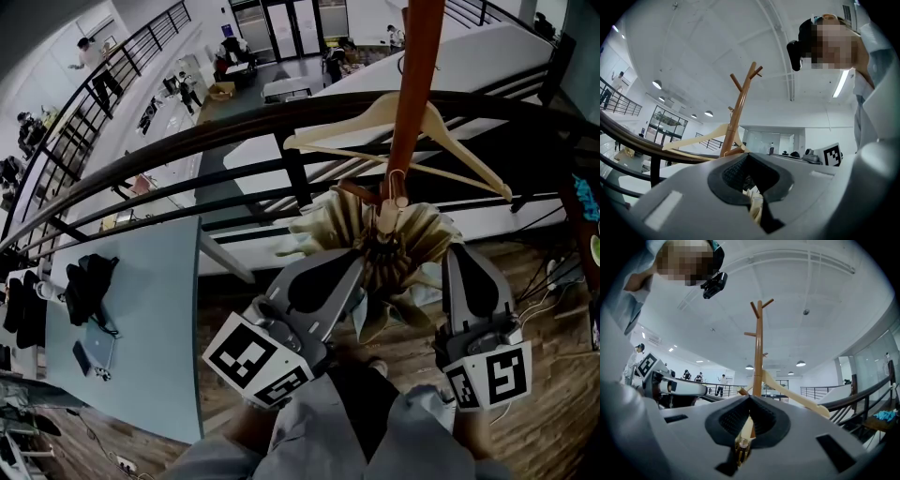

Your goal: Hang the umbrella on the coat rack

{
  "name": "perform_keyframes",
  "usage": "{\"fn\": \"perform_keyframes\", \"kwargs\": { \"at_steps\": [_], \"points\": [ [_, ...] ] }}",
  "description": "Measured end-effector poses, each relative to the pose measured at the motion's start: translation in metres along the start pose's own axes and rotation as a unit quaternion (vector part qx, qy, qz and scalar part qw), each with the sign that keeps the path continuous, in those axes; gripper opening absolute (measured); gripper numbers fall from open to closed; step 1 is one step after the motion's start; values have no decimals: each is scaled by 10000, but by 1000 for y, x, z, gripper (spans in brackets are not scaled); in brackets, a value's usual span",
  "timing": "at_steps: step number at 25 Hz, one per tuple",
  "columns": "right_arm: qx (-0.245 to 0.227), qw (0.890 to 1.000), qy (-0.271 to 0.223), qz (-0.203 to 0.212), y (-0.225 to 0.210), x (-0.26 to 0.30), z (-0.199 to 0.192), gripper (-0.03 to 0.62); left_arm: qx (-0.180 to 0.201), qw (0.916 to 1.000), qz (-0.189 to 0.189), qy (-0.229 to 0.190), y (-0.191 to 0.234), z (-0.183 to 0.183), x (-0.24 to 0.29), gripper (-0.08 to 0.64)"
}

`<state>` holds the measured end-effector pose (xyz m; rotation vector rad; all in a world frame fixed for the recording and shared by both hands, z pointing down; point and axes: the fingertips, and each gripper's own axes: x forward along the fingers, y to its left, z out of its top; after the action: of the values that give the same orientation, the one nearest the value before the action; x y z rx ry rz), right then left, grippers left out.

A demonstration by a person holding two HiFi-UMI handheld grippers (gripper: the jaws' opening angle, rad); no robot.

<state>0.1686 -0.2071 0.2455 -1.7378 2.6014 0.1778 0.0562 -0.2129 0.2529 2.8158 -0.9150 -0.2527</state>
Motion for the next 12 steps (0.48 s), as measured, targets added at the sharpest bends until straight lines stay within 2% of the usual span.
{"fn": "perform_keyframes", "kwargs": {
  "at_steps": [12],
  "points": [
    [-47, 10000, 41, 25, -2, -1, 1, 2, -40, 10000, -5, -12, -3, 0, 2, 5]
  ]
}}
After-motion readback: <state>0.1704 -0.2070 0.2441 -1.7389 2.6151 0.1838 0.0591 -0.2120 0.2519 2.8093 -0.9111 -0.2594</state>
